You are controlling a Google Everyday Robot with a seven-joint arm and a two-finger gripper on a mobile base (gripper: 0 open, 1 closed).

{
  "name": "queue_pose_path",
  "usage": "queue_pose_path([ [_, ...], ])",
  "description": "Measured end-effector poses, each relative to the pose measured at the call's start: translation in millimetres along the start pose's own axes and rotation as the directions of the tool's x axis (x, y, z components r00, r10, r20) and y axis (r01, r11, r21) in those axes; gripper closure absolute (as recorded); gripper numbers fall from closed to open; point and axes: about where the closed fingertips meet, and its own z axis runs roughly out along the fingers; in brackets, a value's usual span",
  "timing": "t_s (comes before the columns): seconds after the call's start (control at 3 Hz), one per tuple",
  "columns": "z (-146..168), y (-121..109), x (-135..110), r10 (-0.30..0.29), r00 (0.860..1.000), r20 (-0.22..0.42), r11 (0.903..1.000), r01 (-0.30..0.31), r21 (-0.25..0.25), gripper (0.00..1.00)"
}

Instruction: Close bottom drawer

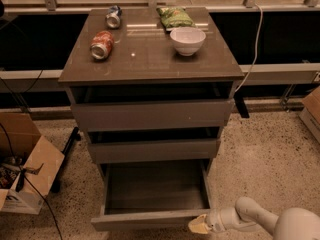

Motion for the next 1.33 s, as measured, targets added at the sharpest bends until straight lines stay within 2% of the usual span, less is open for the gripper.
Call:
queue_pose_path([
  [0.33, 0, 0, 0, -0.001, 1.000, 0.001, 1.0000, 0.001, 0.000, 1.00],
  [0.67, 8, -1, -13, -0.030, 0.999, 0.032, 0.9995, 0.030, 0.014, 1.00],
  [1.0, 42, -12, -61, -0.135, 0.987, 0.091, 0.9906, 0.136, -0.011, 1.00],
  [1.33, 42, -12, -60, -0.135, 0.987, 0.091, 0.9906, 0.137, -0.011, 1.00],
])
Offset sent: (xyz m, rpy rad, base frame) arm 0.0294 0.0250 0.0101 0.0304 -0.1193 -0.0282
